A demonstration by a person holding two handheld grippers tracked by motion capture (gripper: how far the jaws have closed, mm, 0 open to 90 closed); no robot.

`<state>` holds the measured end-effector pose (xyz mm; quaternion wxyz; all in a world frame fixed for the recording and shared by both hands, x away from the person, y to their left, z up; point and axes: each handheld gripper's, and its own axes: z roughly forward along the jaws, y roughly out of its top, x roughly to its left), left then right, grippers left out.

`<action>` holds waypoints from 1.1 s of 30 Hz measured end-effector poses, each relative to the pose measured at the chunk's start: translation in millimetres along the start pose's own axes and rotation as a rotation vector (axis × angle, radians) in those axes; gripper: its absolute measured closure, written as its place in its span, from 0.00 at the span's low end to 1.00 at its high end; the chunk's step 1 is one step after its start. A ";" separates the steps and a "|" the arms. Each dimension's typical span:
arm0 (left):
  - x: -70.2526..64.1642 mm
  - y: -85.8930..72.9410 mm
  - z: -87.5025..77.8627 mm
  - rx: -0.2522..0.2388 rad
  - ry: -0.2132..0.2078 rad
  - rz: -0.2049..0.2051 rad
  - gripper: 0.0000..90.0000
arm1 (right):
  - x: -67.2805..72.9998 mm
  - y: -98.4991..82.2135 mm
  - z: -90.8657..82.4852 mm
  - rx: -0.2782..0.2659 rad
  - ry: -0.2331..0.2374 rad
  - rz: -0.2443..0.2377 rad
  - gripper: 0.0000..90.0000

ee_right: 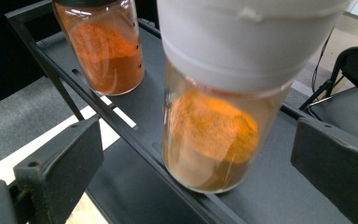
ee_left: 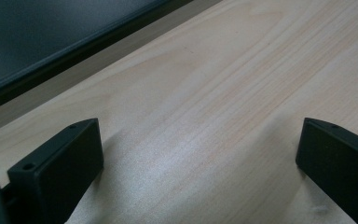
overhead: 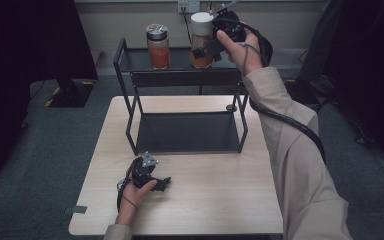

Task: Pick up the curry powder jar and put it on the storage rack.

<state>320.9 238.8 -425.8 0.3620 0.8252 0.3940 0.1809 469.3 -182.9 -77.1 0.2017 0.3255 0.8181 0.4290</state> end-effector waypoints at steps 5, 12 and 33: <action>0.0 0.0 0.0 0.000 0.000 0.000 0.00 | 5.5 -8.6 -3.2 -0.004 -0.009 0.004 0.02; 0.0 0.0 0.0 0.000 0.000 0.001 0.00 | 11.8 -22.9 -5.9 -0.010 -0.009 -0.002 0.02; -0.1 0.1 -0.1 0.000 0.002 0.003 0.00 | 27.2 -56.2 -14.1 -0.011 0.001 -0.018 0.02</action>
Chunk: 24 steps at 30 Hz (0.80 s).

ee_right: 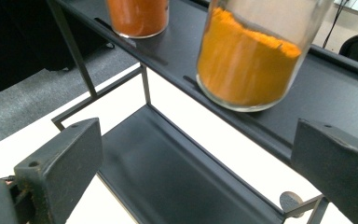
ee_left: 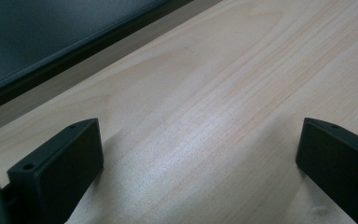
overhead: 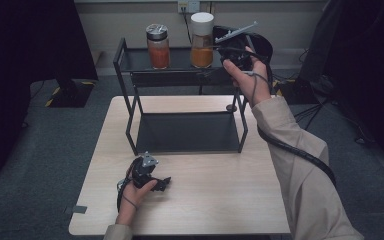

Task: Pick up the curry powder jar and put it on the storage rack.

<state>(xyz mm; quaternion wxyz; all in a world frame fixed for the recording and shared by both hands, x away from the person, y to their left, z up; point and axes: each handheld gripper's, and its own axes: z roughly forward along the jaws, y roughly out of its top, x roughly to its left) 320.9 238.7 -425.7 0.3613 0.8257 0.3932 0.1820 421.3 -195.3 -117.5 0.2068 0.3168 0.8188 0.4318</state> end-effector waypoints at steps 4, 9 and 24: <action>0.0 0.0 0.0 0.000 0.000 0.000 0.00 | 4.5 -4.7 -0.1 0.003 0.007 -0.002 0.02; 0.0 0.0 0.0 0.000 0.000 0.000 0.00 | 7.2 -11.0 0.4 0.001 0.013 0.002 0.02; 0.0 -0.1 0.1 0.000 -0.001 -0.003 0.00 | 6.6 -32.9 4.7 -0.006 0.038 0.024 0.02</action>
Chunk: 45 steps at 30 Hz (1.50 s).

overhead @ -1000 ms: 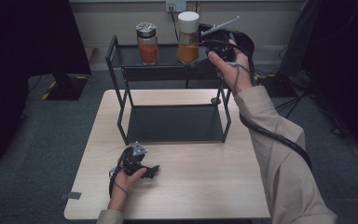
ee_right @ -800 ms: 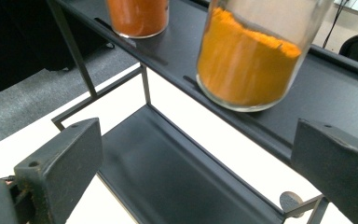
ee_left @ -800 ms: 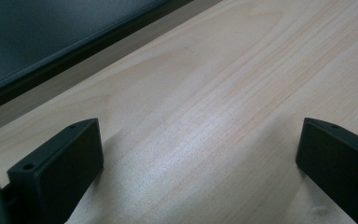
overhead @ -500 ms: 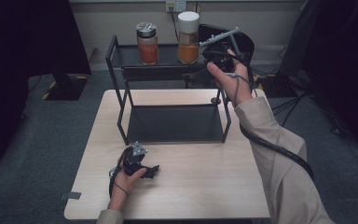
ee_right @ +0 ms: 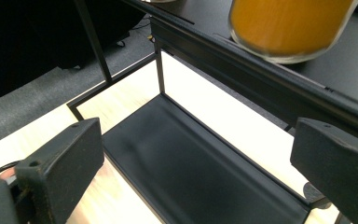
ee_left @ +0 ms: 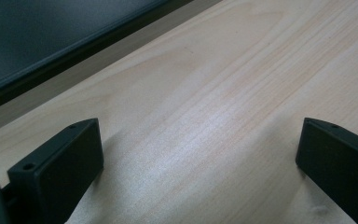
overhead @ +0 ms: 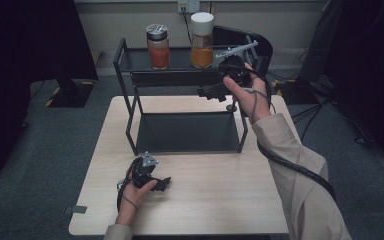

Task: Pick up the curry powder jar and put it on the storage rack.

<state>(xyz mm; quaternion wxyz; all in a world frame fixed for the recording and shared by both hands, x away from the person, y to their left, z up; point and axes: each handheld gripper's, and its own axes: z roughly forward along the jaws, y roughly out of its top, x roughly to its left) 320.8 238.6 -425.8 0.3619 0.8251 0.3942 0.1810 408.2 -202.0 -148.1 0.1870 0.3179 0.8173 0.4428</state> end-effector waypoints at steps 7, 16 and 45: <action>0.0 0.1 -0.1 0.001 0.001 0.003 0.00 | 0.4 -10.5 0.6 -0.006 0.016 0.009 0.02; 0.0 0.0 0.0 0.000 0.000 0.000 0.00 | 1.9 -25.0 0.6 -0.014 0.039 0.015 0.02; 0.1 0.1 -0.1 0.001 0.001 0.003 0.00 | 2.2 -74.3 13.8 0.001 0.103 0.039 0.02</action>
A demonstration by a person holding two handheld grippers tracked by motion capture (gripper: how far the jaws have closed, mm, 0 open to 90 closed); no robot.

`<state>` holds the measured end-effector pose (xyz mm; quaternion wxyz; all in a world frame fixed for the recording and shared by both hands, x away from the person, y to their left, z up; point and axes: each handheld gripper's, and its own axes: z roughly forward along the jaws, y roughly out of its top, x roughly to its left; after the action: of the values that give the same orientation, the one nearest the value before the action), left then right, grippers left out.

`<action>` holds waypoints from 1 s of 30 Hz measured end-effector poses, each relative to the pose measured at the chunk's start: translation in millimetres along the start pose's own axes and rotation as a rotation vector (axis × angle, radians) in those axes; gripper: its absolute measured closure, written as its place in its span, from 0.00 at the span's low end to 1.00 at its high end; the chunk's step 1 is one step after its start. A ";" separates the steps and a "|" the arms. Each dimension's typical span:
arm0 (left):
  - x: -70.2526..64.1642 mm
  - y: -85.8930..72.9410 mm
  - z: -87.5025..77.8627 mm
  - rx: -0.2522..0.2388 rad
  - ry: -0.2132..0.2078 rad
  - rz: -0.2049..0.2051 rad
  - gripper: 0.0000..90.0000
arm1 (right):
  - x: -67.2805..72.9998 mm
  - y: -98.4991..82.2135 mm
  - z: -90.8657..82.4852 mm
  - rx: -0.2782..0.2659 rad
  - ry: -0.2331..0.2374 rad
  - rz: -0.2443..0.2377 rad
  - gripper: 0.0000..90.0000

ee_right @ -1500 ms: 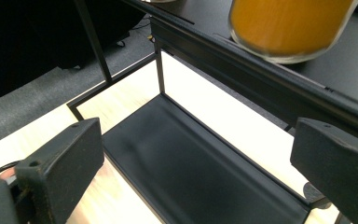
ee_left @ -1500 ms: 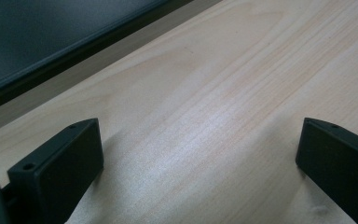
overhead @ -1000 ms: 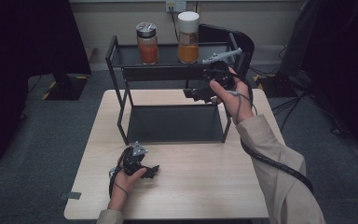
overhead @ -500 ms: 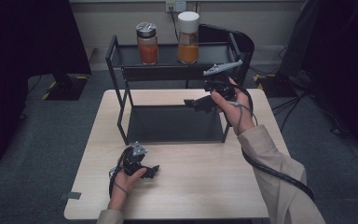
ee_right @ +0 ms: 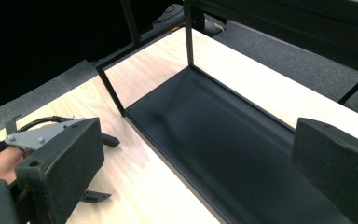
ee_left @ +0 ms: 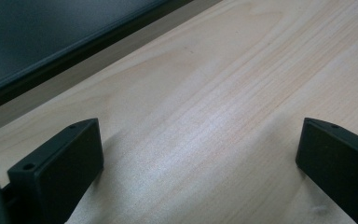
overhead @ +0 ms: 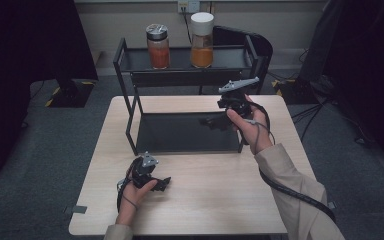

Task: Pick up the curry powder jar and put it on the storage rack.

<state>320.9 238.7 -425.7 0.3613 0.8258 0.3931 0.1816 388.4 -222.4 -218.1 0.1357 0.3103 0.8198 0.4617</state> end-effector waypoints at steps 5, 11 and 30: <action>-0.1 -0.1 0.0 -0.001 0.000 -0.001 0.00 | -0.5 -6.9 1.9 0.005 0.007 0.000 0.02; 0.0 -0.1 0.0 -0.001 0.000 0.000 0.00 | 0.5 -15.2 3.5 0.010 0.018 -0.005 0.02; 0.0 0.0 0.0 0.000 0.000 0.000 0.00 | -7.7 -48.4 10.8 0.020 0.043 0.015 0.02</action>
<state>320.9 238.7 -425.6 0.3611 0.8259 0.3931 0.1817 381.2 -238.4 -265.1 0.1116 0.3077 0.8248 0.4611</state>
